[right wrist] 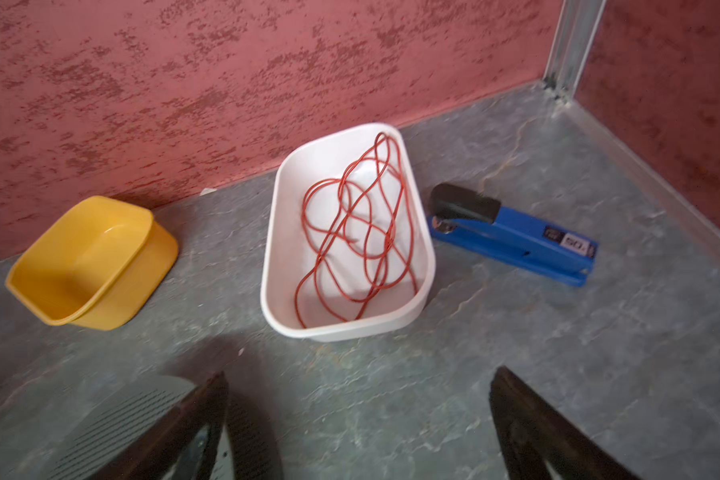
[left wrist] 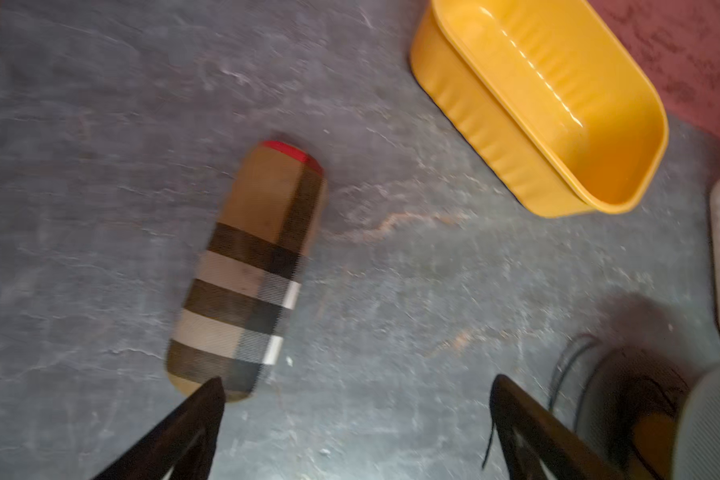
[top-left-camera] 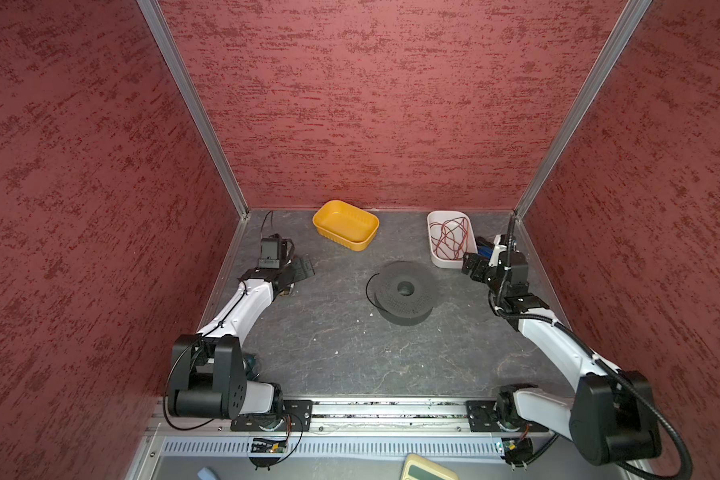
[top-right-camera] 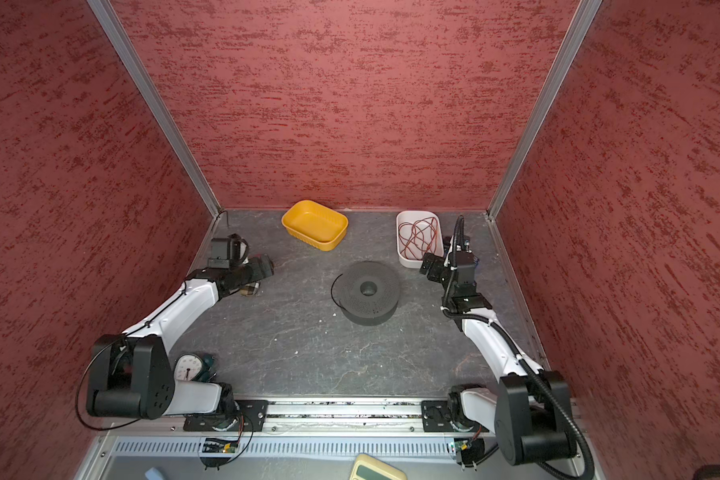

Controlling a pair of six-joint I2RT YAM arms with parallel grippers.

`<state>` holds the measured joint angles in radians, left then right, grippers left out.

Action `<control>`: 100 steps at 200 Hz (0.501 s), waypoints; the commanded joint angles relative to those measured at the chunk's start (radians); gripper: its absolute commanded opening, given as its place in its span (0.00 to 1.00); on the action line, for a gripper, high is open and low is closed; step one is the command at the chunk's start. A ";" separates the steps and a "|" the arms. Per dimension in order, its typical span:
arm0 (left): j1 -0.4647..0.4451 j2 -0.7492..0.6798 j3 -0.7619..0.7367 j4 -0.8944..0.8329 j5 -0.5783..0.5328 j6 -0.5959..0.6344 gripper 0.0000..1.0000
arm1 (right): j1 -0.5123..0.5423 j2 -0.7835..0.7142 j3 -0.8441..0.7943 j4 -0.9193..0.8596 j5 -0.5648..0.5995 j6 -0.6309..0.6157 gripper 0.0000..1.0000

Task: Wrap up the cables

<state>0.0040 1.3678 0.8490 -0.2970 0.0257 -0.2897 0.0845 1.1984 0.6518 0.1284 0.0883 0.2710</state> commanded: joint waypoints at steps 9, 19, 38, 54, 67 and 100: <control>0.052 -0.026 -0.147 0.407 -0.024 0.120 1.00 | -0.005 0.023 -0.100 0.285 0.123 -0.206 0.98; 0.051 -0.016 -0.171 0.457 -0.033 0.198 1.00 | -0.009 0.042 -0.102 0.300 0.123 -0.240 0.99; 0.052 0.010 -0.199 0.503 -0.076 0.245 1.00 | -0.013 0.078 -0.123 0.361 0.155 -0.245 0.99; 0.055 0.003 -0.296 0.676 -0.063 0.253 1.00 | -0.033 0.104 -0.162 0.452 0.145 -0.224 0.98; 0.058 0.000 -0.354 0.809 -0.055 0.245 1.00 | -0.047 0.124 -0.183 0.521 0.136 -0.219 0.98; 0.059 0.060 -0.426 1.014 -0.038 0.237 1.00 | -0.079 0.219 -0.238 0.681 0.101 -0.272 0.99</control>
<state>0.0578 1.3857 0.4545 0.4522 -0.0235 -0.0750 0.0299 1.3682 0.4545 0.6071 0.1951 0.0502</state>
